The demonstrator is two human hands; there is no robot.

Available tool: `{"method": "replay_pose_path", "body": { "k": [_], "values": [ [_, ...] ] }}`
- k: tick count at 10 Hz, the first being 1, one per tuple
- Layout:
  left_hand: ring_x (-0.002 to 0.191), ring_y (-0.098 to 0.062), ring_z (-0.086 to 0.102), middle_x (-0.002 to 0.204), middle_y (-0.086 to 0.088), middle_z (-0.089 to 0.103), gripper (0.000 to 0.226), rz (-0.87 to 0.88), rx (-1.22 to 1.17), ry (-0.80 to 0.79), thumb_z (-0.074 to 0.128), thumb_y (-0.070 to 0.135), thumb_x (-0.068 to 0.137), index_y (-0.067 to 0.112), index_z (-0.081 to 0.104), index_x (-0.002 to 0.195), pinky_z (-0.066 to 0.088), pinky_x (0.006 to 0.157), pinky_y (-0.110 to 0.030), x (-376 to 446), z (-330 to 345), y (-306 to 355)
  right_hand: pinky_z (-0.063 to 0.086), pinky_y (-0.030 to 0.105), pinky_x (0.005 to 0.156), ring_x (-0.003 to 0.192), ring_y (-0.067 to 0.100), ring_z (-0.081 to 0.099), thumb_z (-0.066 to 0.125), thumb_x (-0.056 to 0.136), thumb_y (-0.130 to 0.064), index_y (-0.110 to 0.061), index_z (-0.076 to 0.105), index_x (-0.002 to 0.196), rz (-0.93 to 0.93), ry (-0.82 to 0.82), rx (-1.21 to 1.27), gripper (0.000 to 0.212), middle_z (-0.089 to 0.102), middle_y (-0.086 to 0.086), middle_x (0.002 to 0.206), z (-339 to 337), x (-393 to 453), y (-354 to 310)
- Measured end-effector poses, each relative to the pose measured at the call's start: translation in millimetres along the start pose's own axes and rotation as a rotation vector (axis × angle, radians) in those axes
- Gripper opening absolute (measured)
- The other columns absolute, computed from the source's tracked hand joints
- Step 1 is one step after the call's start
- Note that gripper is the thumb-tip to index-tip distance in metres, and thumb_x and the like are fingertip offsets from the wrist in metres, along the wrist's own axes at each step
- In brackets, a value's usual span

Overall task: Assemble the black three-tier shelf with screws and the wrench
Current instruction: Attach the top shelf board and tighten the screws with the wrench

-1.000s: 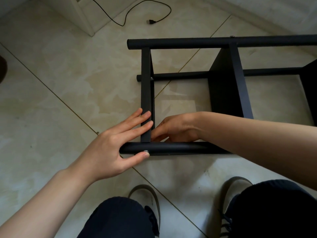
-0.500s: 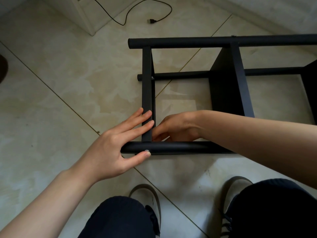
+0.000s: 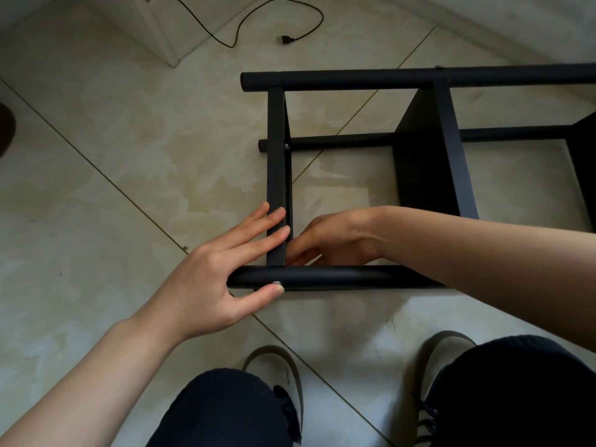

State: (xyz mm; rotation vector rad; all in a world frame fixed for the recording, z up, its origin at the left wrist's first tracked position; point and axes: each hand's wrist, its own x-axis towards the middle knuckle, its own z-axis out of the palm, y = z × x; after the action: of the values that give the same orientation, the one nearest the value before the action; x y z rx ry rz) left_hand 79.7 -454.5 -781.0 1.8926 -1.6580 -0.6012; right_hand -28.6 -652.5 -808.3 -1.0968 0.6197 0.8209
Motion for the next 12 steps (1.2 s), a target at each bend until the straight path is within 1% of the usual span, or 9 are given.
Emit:
{"method": "replay_pose_path", "body": {
  "k": [1, 3, 6, 7, 8, 9, 10, 11, 12],
  "values": [
    [0.150, -0.009, 0.027, 0.159, 0.011, 0.037, 0.067, -0.002, -0.003, 0.002, 0.064, 0.046, 0.087, 0.019, 0.049, 0.146, 0.023, 0.120, -0.021, -0.1, -0.1, -0.2, 0.056, 0.029, 0.082, 0.096, 0.018, 0.065, 0.060, 0.095, -0.021, -0.015, 0.071, 0.100, 0.011, -0.003, -0.009, 0.013, 0.069, 0.005, 0.102, -2.0, -2.0, -0.6],
    [0.151, -0.009, 0.026, 0.159, 0.012, 0.036, 0.066, -0.002, -0.003, 0.000, 0.064, 0.046, 0.087, 0.020, 0.049, 0.146, 0.023, 0.120, -0.020, 0.2, -0.1, 0.1, 0.054, 0.029, 0.081, 0.093, 0.016, 0.065, 0.059, 0.095, -0.025, -0.015, 0.070, 0.100, 0.010, 0.026, -0.057, 0.015, 0.070, 0.003, 0.099, 3.5, 2.7, 1.7],
    [0.150, -0.009, 0.026, 0.159, 0.010, 0.037, 0.066, -0.001, -0.004, -0.006, 0.064, 0.046, 0.087, 0.019, 0.049, 0.146, 0.023, 0.120, -0.021, 0.1, -0.6, 0.3, 0.054, 0.030, 0.081, 0.090, 0.015, 0.068, 0.058, 0.095, -0.023, -0.022, 0.079, 0.080, -0.015, -0.039, 0.029, 0.026, 0.073, 0.001, 0.095, -1.4, 2.6, 7.8],
    [0.151, -0.009, 0.026, 0.159, 0.010, 0.037, 0.067, -0.004, -0.013, -0.007, 0.064, 0.046, 0.087, 0.019, 0.049, 0.146, 0.023, 0.120, -0.021, 0.2, -0.2, -0.1, 0.057, 0.026, 0.073, 0.078, 0.009, 0.071, 0.062, 0.093, -0.028, -0.023, 0.079, 0.074, -0.017, 0.005, -0.043, 0.026, 0.075, -0.002, 0.084, 1.6, 5.2, 5.6],
    [0.151, -0.009, 0.026, 0.159, 0.011, 0.037, 0.066, 0.000, -0.012, -0.003, 0.064, 0.045, 0.087, 0.019, 0.049, 0.146, 0.023, 0.120, -0.021, 0.1, -0.3, 0.3, 0.058, 0.025, 0.071, 0.077, 0.008, 0.072, 0.063, 0.092, -0.033, -0.023, 0.077, 0.078, -0.005, 0.015, -0.093, 0.023, 0.075, -0.004, 0.083, 2.3, 4.4, 3.4],
    [0.150, -0.009, 0.027, 0.158, 0.010, 0.037, 0.066, -0.005, -0.014, 0.001, 0.064, 0.046, 0.087, 0.018, 0.049, 0.146, 0.023, 0.120, -0.021, 0.5, -0.6, 0.6, 0.055, 0.028, 0.081, 0.084, 0.010, 0.069, 0.056, 0.096, -0.028, -0.018, 0.073, 0.090, -0.023, 0.009, -0.026, 0.021, 0.074, -0.002, 0.088, 0.5, 2.5, 3.0],
    [0.150, -0.009, 0.026, 0.158, 0.010, 0.037, 0.067, -0.005, -0.011, -0.001, 0.064, 0.046, 0.087, 0.016, 0.050, 0.146, 0.023, 0.120, -0.021, 0.6, -0.5, 0.8, 0.054, 0.030, 0.089, 0.098, 0.016, 0.068, 0.056, 0.096, -0.023, -0.016, 0.072, 0.098, -0.026, -0.011, 0.002, 0.017, 0.070, 0.006, 0.106, -1.0, 0.3, 3.1],
    [0.150, -0.009, 0.027, 0.159, 0.010, 0.037, 0.067, -0.004, -0.008, -0.002, 0.064, 0.046, 0.087, 0.017, 0.049, 0.146, 0.024, 0.120, -0.022, 0.6, -0.2, 0.7, 0.047, 0.039, 0.106, 0.121, 0.027, 0.061, 0.058, 0.095, -0.018, -0.015, 0.073, 0.100, -0.022, -0.004, -0.018, 0.016, 0.065, 0.013, 0.128, -1.0, 1.7, 3.3],
    [0.150, -0.009, 0.026, 0.159, 0.011, 0.036, 0.067, -0.006, -0.010, -0.002, 0.064, 0.046, 0.087, 0.019, 0.049, 0.146, 0.023, 0.120, -0.022, 0.4, -0.2, 0.3, 0.048, 0.038, 0.104, 0.117, 0.024, 0.063, 0.061, 0.094, -0.019, -0.016, 0.075, 0.097, -0.025, 0.019, -0.033, 0.015, 0.069, 0.011, 0.121, -0.3, 3.5, 3.1]
  ]
}}
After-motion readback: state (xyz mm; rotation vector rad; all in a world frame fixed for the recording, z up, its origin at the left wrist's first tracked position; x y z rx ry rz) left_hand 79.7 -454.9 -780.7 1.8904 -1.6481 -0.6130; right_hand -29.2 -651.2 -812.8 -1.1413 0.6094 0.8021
